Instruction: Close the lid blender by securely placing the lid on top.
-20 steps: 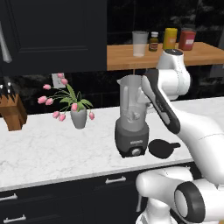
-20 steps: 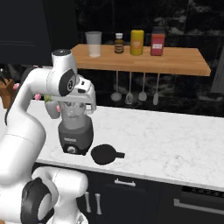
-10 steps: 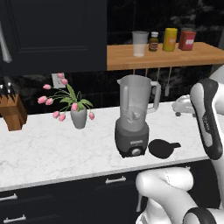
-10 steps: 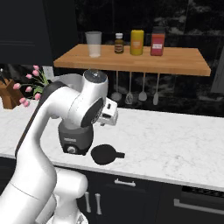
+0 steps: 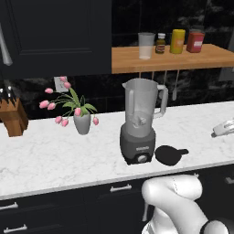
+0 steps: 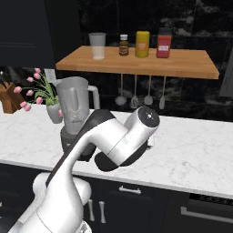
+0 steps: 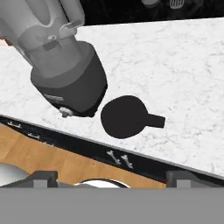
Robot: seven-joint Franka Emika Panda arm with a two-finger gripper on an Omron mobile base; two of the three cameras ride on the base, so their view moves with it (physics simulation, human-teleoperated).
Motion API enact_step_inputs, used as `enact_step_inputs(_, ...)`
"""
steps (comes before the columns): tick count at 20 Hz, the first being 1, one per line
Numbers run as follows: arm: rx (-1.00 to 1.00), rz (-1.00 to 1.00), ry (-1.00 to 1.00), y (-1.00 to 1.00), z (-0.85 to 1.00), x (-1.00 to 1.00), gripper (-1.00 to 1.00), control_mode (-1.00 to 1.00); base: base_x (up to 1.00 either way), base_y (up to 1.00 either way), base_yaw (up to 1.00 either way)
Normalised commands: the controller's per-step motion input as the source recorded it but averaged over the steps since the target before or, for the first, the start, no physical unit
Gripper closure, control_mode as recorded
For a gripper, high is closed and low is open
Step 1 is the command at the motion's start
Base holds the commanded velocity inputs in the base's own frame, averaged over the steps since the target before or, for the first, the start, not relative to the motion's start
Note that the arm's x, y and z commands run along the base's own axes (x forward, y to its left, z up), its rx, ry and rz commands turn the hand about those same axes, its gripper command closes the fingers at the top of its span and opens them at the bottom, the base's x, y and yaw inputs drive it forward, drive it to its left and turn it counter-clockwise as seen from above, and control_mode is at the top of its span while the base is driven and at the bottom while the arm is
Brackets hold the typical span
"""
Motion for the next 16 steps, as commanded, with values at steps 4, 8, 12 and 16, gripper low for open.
enact_step_inputs(4, 0.00, 0.39, 0.00, -0.38, -0.11, 0.10, -1.00, -1.00, 0.00, 0.00, 0.00)
enact_step_inputs(8, -0.01, 0.36, 0.00, -0.08, -0.14, 0.33, -1.00, -1.00, 0.00, 0.00, 0.00)
enact_step_inputs(12, -0.02, 0.31, 0.00, 0.03, -0.30, 0.26, -1.00, -1.00, 0.00, 0.00, 0.00)
enact_step_inputs(16, 0.02, 0.18, -0.01, 0.11, -0.22, 0.02, -1.00, -1.00, 0.00, 0.00, 0.00)
